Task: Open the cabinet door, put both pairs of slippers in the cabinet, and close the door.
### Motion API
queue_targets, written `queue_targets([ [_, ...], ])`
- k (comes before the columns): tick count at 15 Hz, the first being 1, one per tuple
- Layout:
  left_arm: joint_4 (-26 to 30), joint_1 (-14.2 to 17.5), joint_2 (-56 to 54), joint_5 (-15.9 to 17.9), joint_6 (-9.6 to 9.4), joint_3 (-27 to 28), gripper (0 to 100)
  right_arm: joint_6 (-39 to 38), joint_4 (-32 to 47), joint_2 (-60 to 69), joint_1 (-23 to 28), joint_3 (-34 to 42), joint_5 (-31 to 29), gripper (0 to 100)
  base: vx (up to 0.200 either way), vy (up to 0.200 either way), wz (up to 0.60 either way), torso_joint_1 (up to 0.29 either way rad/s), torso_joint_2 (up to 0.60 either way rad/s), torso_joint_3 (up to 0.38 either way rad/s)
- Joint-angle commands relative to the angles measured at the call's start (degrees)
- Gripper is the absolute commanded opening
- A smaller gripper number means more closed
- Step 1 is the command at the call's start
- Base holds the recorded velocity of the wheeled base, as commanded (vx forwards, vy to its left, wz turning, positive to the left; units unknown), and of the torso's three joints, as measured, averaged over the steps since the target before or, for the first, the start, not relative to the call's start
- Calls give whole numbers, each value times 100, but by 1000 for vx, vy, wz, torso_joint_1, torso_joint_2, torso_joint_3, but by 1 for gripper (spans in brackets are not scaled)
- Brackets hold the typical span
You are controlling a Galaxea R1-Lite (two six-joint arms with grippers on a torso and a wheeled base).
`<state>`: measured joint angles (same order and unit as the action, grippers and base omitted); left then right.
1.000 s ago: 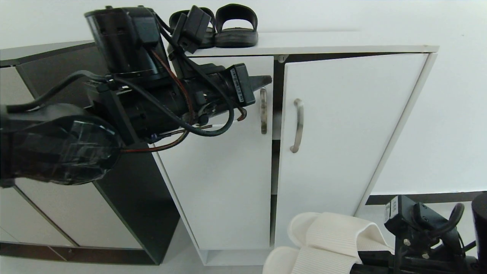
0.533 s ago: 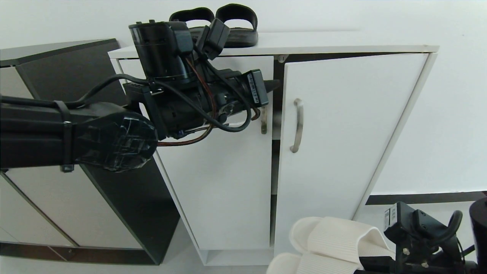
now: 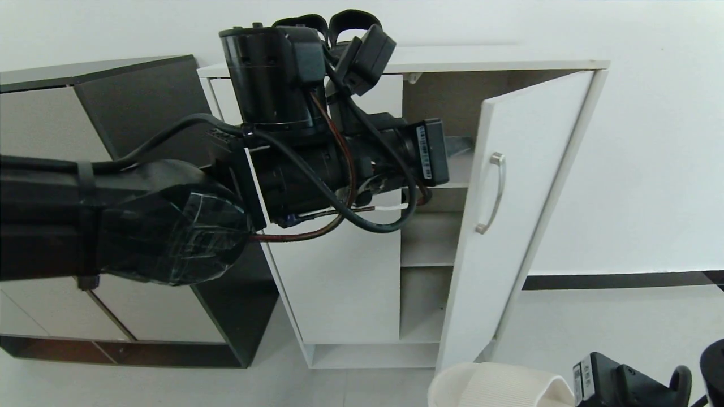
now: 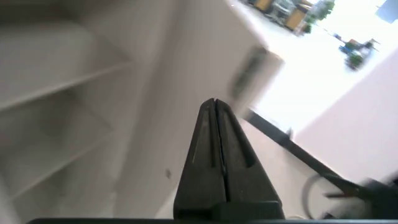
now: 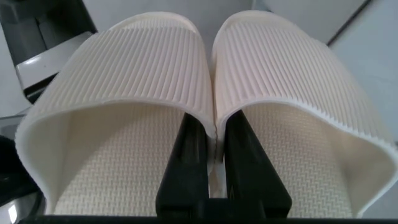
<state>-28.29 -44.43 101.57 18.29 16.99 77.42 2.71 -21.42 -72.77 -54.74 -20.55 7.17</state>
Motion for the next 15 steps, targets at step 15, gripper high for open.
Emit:
queue_targets([
  [15,2082,1710,-6185,-3920,-1611,-4244,0,-1853,-1646,-3253,974,-2357,-4918,0,-27,0,0,-1,0,0],
])
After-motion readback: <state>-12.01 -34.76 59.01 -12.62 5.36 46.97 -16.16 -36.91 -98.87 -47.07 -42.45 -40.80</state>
